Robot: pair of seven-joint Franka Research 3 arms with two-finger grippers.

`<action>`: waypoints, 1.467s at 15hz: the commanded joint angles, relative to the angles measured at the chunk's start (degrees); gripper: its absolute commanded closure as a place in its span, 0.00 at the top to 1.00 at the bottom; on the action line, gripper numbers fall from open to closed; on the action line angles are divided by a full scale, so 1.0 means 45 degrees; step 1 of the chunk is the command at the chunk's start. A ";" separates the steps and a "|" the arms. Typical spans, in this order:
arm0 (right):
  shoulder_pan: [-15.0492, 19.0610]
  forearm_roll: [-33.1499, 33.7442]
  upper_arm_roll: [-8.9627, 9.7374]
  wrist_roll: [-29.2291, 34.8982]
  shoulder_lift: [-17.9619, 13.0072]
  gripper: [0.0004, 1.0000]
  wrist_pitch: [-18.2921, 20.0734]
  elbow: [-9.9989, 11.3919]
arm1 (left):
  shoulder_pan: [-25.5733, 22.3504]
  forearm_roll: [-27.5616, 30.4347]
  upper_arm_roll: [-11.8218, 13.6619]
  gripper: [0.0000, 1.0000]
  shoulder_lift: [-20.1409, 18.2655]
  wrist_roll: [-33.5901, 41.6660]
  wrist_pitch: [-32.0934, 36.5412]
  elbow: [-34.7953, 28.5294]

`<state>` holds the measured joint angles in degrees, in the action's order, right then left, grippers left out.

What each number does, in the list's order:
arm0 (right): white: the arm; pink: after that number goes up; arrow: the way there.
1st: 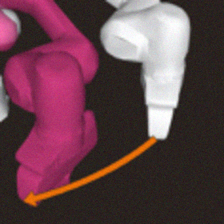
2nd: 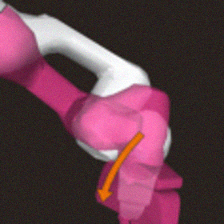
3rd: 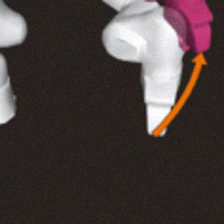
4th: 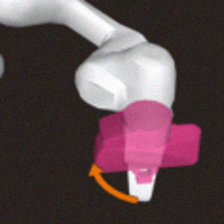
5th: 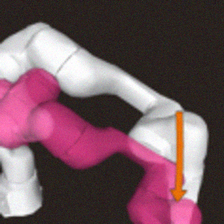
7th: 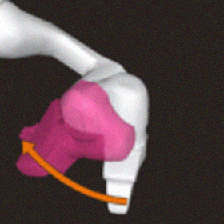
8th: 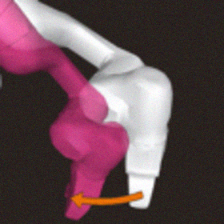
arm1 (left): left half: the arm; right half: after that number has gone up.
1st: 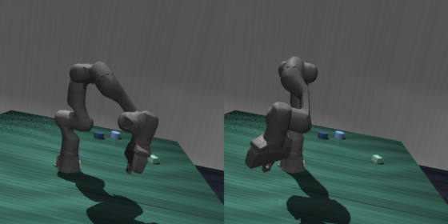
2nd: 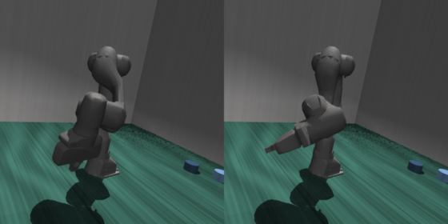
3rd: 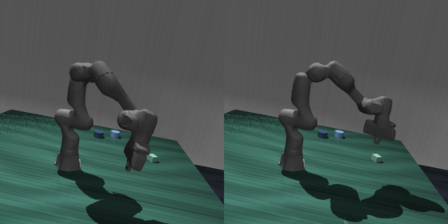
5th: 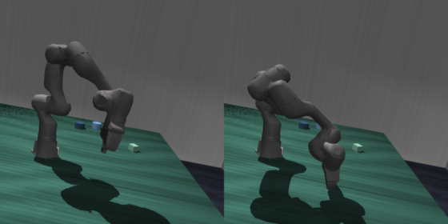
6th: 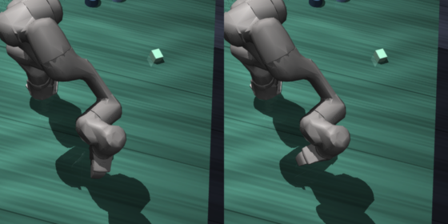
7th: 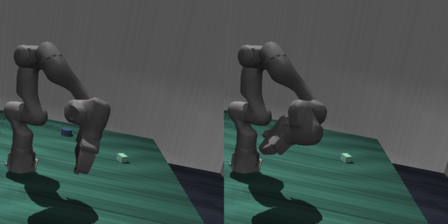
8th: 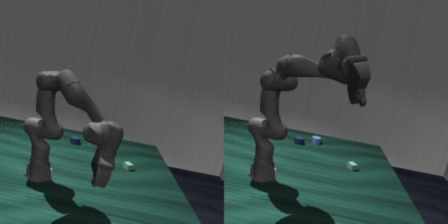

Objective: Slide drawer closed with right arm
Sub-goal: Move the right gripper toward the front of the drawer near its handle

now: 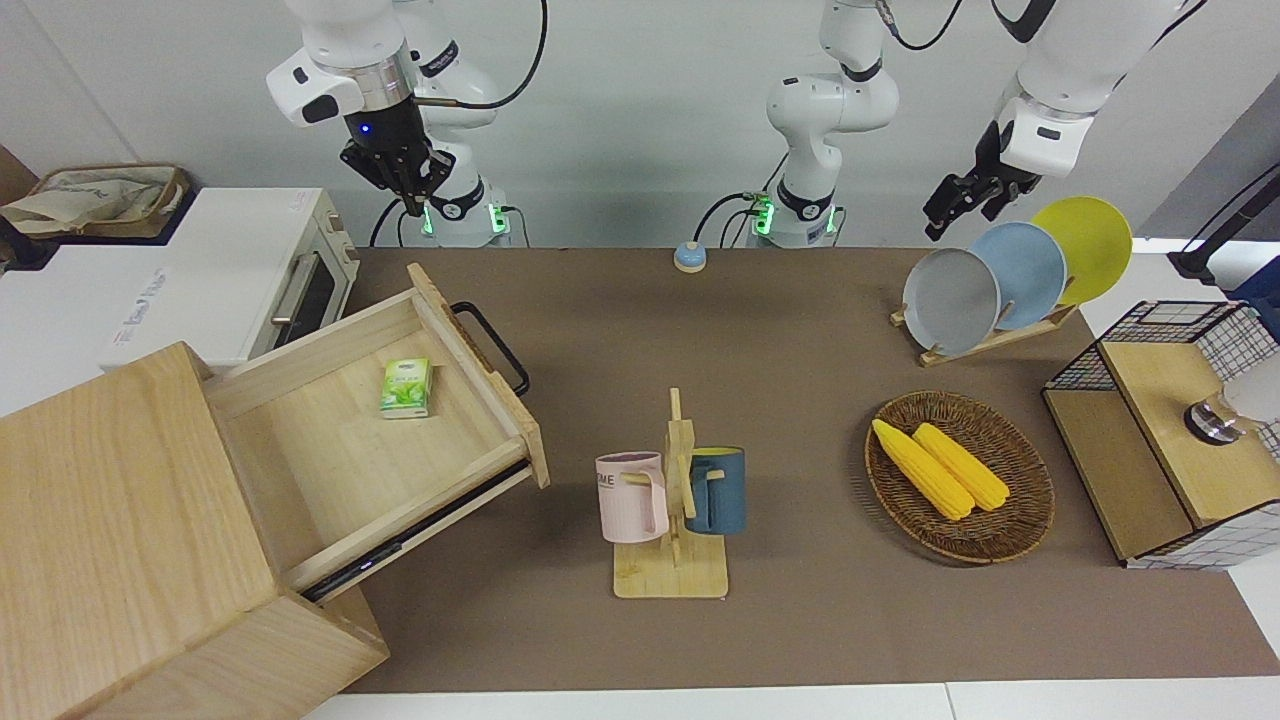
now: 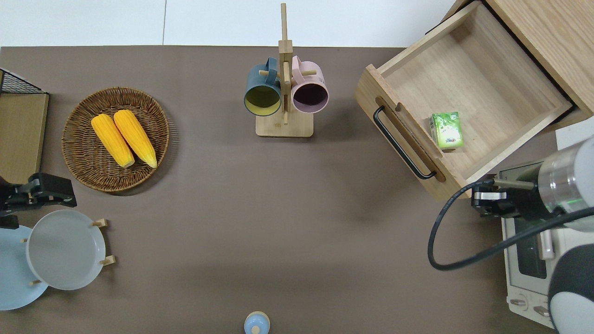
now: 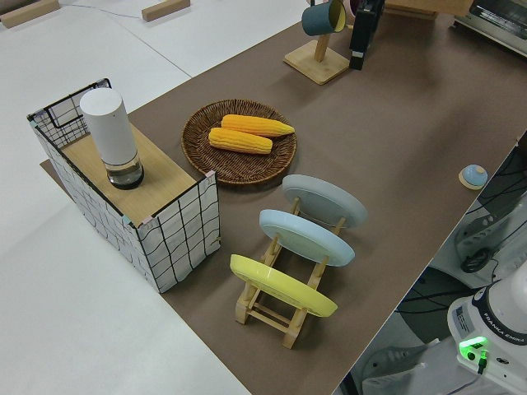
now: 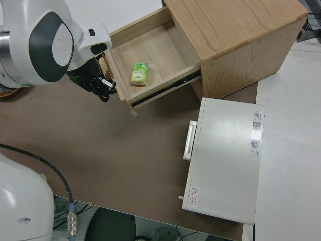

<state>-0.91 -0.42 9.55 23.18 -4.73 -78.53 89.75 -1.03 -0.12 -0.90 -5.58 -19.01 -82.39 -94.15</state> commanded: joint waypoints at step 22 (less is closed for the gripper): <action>-0.1984 -0.1411 0.1237 1.0024 -0.1334 0.00 -0.7000 0.5583 | 0.0053 0.0046 0.0064 0.99 -0.0108 0.0122 0.0027 0.0004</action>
<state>-9.29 -5.79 15.20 65.19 -12.04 -106.11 113.84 -1.03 -0.12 -0.90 -5.58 -19.01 -82.39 -94.15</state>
